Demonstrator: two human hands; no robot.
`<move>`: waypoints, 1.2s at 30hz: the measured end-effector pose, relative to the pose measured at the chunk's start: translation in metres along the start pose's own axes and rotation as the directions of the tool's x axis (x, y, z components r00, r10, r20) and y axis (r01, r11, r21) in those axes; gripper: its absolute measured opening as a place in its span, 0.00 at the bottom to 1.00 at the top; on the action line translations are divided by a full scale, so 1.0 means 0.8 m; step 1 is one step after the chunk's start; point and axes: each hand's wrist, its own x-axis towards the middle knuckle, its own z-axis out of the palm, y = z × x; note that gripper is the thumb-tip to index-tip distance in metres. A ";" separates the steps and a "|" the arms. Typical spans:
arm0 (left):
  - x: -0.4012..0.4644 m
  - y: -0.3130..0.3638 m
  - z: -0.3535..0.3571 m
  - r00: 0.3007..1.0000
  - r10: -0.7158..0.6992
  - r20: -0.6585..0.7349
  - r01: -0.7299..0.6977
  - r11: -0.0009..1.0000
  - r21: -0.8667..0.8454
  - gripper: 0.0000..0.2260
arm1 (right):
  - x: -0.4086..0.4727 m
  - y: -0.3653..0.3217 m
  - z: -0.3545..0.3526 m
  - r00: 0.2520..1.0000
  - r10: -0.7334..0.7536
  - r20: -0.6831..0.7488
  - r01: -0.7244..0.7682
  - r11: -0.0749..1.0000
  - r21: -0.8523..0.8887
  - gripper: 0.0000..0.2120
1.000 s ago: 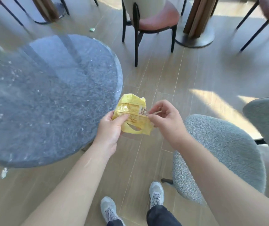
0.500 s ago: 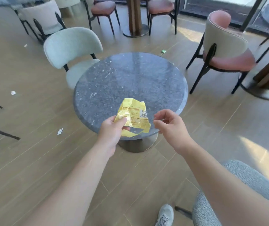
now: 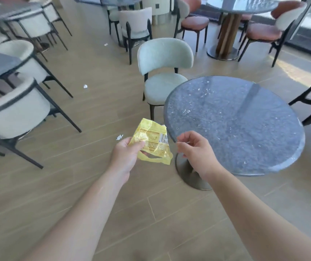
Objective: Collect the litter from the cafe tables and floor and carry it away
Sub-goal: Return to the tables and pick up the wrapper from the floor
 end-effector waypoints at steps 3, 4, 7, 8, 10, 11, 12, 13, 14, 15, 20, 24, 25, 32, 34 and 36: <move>0.017 0.000 -0.067 0.999 -0.005 -0.049 0.004 1.000 -0.015 0.04 | 0.006 -0.014 0.065 0.999 -0.020 0.029 0.021 1.000 -0.010 0.05; 0.022 0.001 -0.088 0.998 0.000 -0.060 -0.002 1.000 -0.029 0.04 | 0.008 -0.018 0.085 0.999 -0.028 0.035 0.028 1.000 -0.010 0.05; 0.035 0.001 -0.142 0.995 -0.003 -0.098 -0.003 0.998 -0.064 0.04 | 0.015 -0.028 0.136 0.998 -0.044 0.049 0.045 0.999 -0.026 0.06; 0.039 0.000 -0.157 0.994 -0.009 -0.112 0.000 0.997 -0.080 0.04 | 0.018 -0.031 0.150 0.998 -0.044 0.054 0.046 0.999 -0.030 0.06; 0.047 -0.002 -0.183 0.992 -0.020 -0.128 0.005 0.993 -0.116 0.04 | 0.024 -0.036 0.175 0.997 -0.046 0.068 0.049 0.998 -0.037 0.07; 0.051 -0.003 -0.195 0.991 -0.027 -0.133 0.009 0.991 -0.131 0.04 | 0.027 -0.039 0.185 0.996 -0.048 0.076 0.051 0.998 -0.042 0.07; 0.055 -0.004 -0.204 0.990 -0.033 -0.139 0.013 0.989 -0.146 0.04 | 0.029 -0.041 0.194 0.995 -0.049 0.087 0.053 0.998 -0.044 0.07; 0.058 -0.004 -0.214 0.988 -0.040 -0.148 0.016 0.987 -0.160 0.04 | 0.033 -0.044 0.202 0.994 -0.049 0.099 0.054 0.998 -0.045 0.06; 0.062 -0.004 -0.223 0.986 -0.045 -0.159 0.017 0.985 -0.172 0.04 | 0.037 -0.047 0.210 0.993 -0.048 0.111 0.053 0.998 -0.045 0.06; 0.065 -0.004 -0.231 0.984 -0.050 -0.172 0.018 0.983 -0.181 0.03 | 0.042 -0.050 0.218 0.992 -0.046 0.120 0.052 0.998 -0.047 0.05; 0.094 -0.002 -0.264 0.976 -0.057 -0.210 0.014 0.979 -0.201 0.03 | 0.081 -0.059 0.257 0.988 -0.047 0.145 0.053 0.998 -0.038 0.05; 0.132 0.005 -0.279 0.970 -0.086 -0.227 0.036 0.976 -0.216 0.04 | 0.128 -0.056 0.284 0.982 -0.047 0.181 0.053 0.998 -0.031 0.06; 0.144 0.008 -0.281 0.969 -0.093 -0.229 0.042 0.975 -0.219 0.04 | 0.142 -0.055 0.291 0.980 -0.045 0.195 0.051 0.998 -0.028 0.07; 0.256 0.037 -0.291 0.953 -0.089 -0.288 0.036 0.982 -0.184 0.04 | 0.272 -0.065 0.330 0.961 -0.029 0.275 0.027 1.000 0.013 0.11; 0.291 0.053 -0.288 0.953 -0.070 -0.294 0.021 0.986 -0.167 0.06 | 0.315 -0.073 0.335 0.961 -0.013 0.277 0.013 1.000 0.004 0.11; 0.326 0.070 -0.284 0.952 -0.065 -0.299 0.023 0.990 -0.142 0.07 | 0.356 -0.082 0.337 0.959 0.001 0.282 0.000 1.000 -0.006 0.10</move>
